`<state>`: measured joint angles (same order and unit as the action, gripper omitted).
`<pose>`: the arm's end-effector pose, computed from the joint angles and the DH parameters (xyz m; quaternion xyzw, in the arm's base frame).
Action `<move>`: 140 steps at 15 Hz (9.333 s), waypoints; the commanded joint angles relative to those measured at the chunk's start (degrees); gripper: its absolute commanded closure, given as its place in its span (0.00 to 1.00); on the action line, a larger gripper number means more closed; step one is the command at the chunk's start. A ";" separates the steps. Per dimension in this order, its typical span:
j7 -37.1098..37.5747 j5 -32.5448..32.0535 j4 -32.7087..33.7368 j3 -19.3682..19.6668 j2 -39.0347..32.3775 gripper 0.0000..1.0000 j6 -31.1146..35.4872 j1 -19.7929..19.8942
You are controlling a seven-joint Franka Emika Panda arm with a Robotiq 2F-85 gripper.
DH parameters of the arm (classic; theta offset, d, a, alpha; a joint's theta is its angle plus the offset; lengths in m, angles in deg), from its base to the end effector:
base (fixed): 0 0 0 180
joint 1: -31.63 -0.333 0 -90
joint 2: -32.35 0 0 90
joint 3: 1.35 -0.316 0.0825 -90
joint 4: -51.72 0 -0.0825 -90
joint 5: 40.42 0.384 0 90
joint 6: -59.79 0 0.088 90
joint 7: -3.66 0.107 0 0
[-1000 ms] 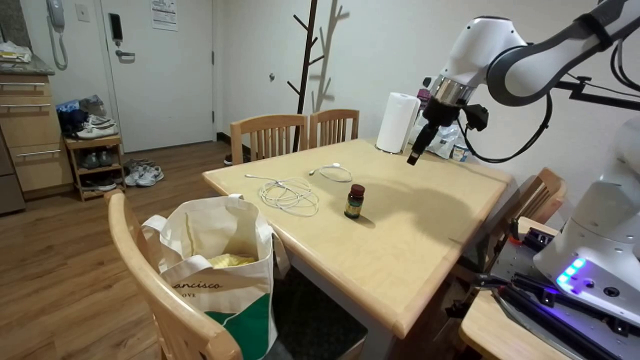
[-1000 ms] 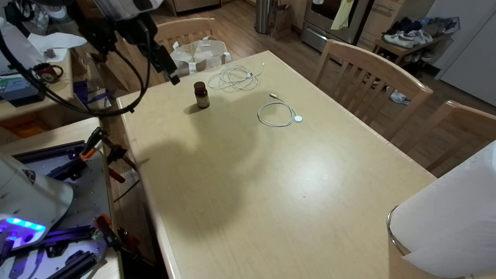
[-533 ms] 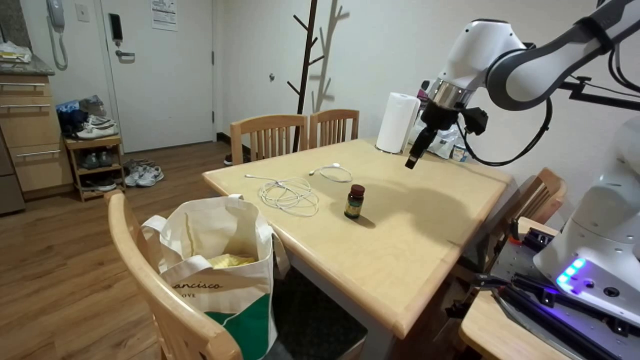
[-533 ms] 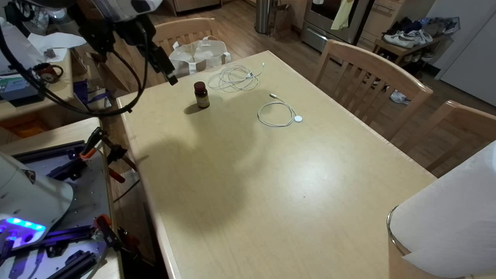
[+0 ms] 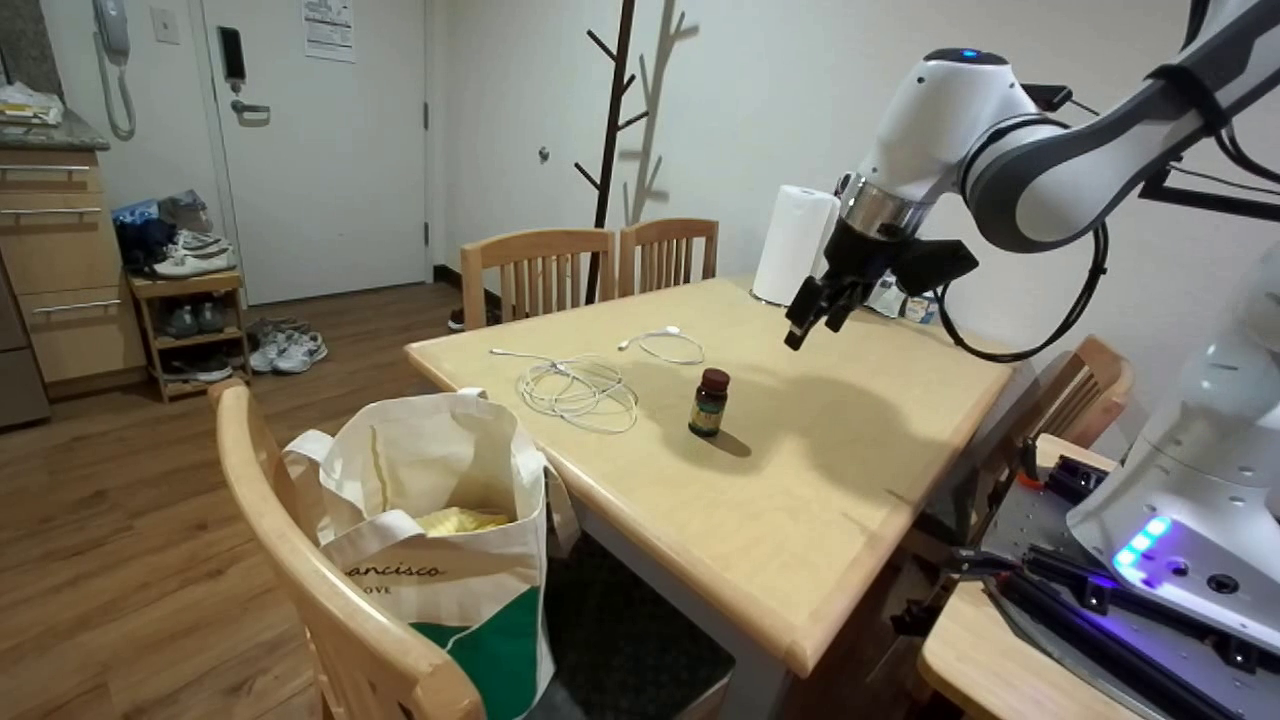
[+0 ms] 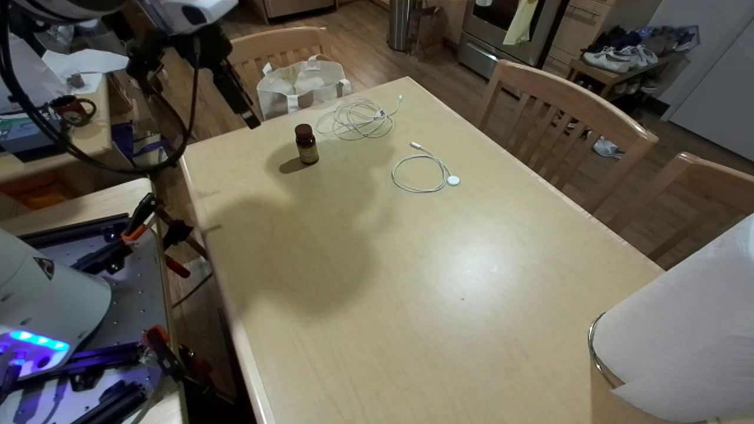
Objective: Move the bottle slightly to the right
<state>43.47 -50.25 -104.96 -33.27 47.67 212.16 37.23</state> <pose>0.3663 0.1752 0.3064 0.9897 -0.0467 0.1217 0.0585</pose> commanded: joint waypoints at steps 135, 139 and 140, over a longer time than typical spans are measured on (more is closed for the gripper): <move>49.29 34.82 41.60 -85.00 69.92 0.04 -33.67 68.17; 47.19 35.79 38.88 -85.50 68.71 0.00 -20.96 66.92; 47.24 35.66 38.40 -85.60 68.71 0.00 -17.49 66.62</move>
<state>91.80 -16.34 -63.78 -119.03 116.41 186.40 106.15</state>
